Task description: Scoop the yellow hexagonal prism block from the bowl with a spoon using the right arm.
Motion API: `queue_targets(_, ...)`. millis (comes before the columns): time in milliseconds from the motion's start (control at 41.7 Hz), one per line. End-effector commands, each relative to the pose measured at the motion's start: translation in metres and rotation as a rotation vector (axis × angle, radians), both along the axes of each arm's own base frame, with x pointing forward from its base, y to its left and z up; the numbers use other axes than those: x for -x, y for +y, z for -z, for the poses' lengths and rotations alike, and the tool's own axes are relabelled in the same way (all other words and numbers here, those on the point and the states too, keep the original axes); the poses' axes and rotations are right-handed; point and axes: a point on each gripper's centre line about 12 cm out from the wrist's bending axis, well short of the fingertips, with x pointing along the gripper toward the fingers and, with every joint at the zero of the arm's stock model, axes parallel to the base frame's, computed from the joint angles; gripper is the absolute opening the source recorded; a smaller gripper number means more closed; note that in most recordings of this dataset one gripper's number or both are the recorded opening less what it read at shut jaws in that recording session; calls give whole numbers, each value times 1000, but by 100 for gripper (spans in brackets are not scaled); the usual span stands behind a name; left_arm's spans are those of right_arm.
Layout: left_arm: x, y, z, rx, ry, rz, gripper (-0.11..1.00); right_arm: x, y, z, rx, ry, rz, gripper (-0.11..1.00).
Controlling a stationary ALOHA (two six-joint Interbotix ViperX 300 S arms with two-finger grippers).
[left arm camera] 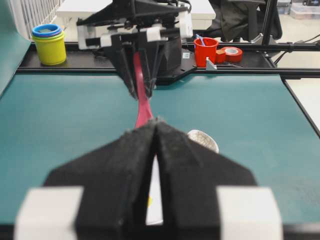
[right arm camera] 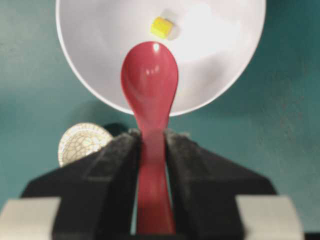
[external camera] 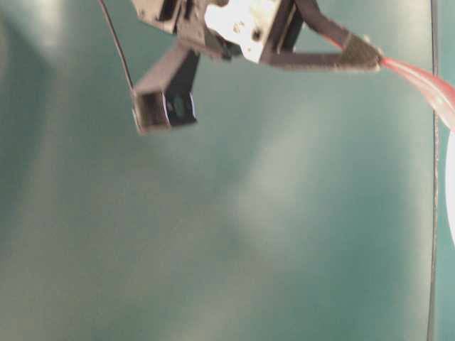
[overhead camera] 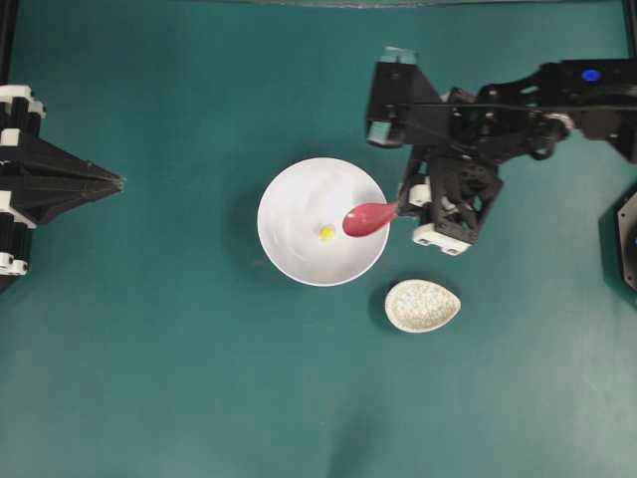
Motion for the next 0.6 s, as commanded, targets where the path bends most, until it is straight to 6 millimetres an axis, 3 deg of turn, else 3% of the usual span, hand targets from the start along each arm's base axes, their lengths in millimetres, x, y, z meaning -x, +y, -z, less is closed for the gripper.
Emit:
queue_targets(0,-2,0,-7,-3,-15,0,0,-9,-2,-14,5,-14,3,24)
queue_targets(576,-2,0,-7,-3,-21,0,0,-24,1,7,-9,71,-15,24)
